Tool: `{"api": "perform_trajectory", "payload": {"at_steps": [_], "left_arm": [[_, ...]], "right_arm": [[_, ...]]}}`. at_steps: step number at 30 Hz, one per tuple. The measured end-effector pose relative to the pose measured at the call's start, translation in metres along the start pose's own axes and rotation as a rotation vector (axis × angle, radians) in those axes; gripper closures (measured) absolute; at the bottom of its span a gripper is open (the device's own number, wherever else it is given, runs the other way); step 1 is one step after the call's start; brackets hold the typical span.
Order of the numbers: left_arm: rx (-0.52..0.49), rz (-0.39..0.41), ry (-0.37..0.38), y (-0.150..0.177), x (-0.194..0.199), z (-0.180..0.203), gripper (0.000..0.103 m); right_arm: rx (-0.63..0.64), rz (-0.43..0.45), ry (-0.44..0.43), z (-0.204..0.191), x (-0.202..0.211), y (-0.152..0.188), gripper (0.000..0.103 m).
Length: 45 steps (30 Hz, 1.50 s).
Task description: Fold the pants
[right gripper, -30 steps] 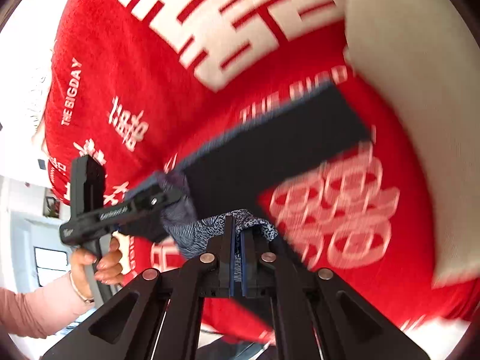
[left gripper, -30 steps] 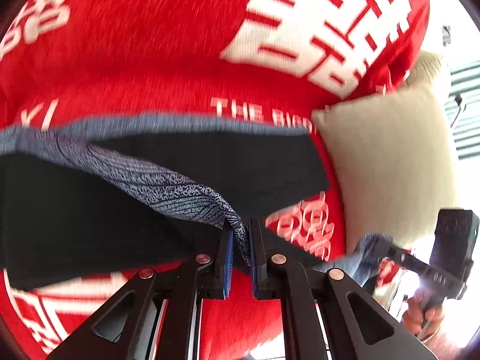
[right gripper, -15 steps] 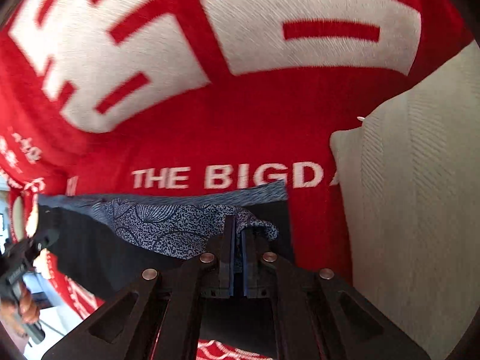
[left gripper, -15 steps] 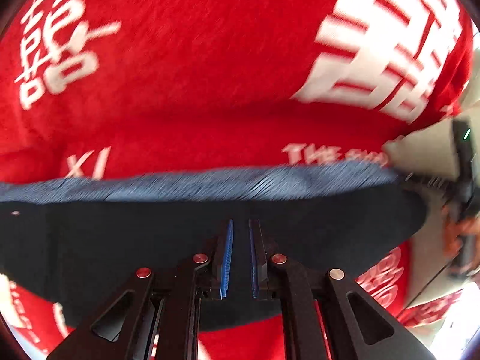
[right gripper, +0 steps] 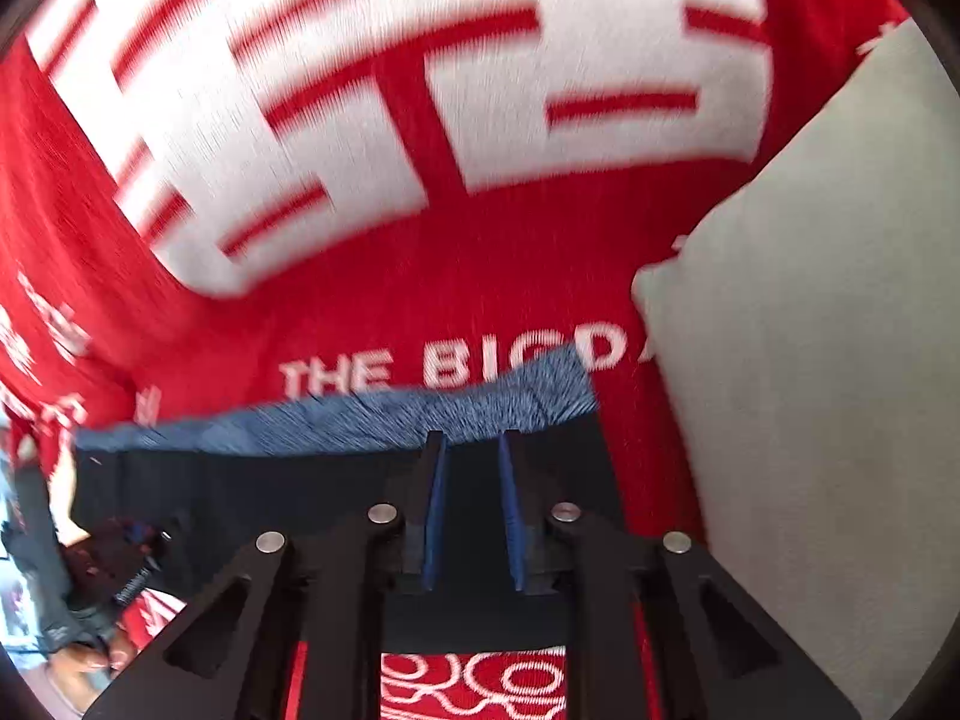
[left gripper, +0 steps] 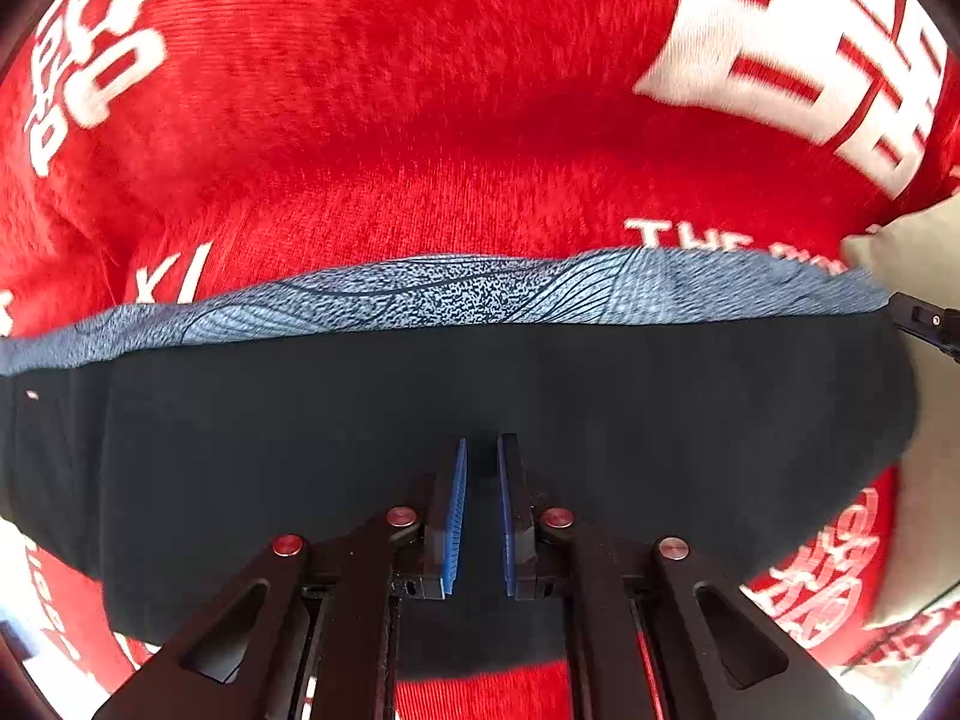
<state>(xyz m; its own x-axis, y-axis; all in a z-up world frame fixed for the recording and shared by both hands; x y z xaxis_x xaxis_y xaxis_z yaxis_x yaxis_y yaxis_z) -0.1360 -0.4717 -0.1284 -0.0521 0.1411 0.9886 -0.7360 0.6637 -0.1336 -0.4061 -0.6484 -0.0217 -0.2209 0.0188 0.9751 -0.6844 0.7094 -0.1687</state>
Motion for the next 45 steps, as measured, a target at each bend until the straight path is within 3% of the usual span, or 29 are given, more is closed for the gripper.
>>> {"api": "perform_trajectory", "payload": {"at_steps": [2,4,6,9,13,18,20,24,26,28,34,38,41,43,45], "left_arm": [[-0.01,0.007,-0.014,0.002,-0.01,0.004,0.092],[-0.034,0.037,-0.017,0.004,-0.014,0.007,0.092],[-0.045,0.039,-0.011,0.004,-0.014,0.007,0.092],[-0.02,0.009,0.0,-0.003,-0.007,0.004,0.092],[0.016,0.077,-0.006,-0.023,0.009,-0.003,0.092],[0.038,0.064,-0.063,-0.038,-0.016,-0.012,0.092],[0.03,0.088,-0.055,-0.033,-0.019,-0.018,0.091],[0.07,0.072,-0.098,-0.03,-0.01,-0.045,0.089],[0.112,0.055,-0.093,-0.026,0.001,-0.065,0.088],[0.1,0.071,-0.11,-0.017,0.013,-0.08,0.088],[0.024,0.093,-0.117,-0.008,0.016,-0.101,0.088],[0.08,0.106,-0.094,-0.042,-0.017,-0.111,0.088],[0.094,0.099,-0.067,-0.068,-0.025,-0.125,0.088],[0.102,0.089,-0.073,-0.079,-0.019,-0.138,0.088],[0.109,0.093,-0.045,-0.081,-0.007,-0.153,0.088]], "right_arm": [[0.007,-0.046,0.004,0.0,-0.025,0.004,0.084],[0.008,-0.093,0.031,0.011,-0.051,0.006,0.095],[-0.023,-0.034,0.025,0.022,-0.049,0.005,0.098],[-0.103,-0.039,0.01,0.029,-0.045,0.005,0.098],[-0.108,-0.032,0.025,0.024,-0.035,0.007,0.086],[-0.042,0.016,0.039,0.018,-0.034,-0.01,0.066],[-0.071,-0.007,0.067,0.029,-0.041,-0.011,0.077],[-0.155,-0.001,0.173,0.044,-0.025,-0.004,0.075],[-0.131,0.004,0.145,0.035,-0.013,0.006,0.07],[-0.072,0.03,0.168,0.016,0.001,0.023,0.059],[0.043,0.065,0.158,-0.06,0.012,0.051,0.057],[0.143,0.107,0.262,-0.098,0.013,0.049,0.056],[0.165,0.127,0.478,-0.081,0.023,0.044,0.056],[0.04,0.088,0.601,-0.041,0.034,0.046,0.056],[-0.141,0.083,0.568,-0.012,0.054,0.057,0.056]]}}
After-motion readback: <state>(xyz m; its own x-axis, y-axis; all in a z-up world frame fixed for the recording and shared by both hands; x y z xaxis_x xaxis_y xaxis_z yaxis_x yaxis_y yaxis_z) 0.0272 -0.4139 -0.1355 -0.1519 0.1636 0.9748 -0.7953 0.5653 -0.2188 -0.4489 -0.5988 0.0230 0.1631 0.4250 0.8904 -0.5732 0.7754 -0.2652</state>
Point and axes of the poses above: each gripper's, at about its wrist camera, not at the fingertips, and x roughly against the way its jaws point, z to its right, y to its underside, the point moved 1 cm from there along -x, roughly the way its jaws point, and after that the axes turned 13 degrees about x, right-handed, at the moved point
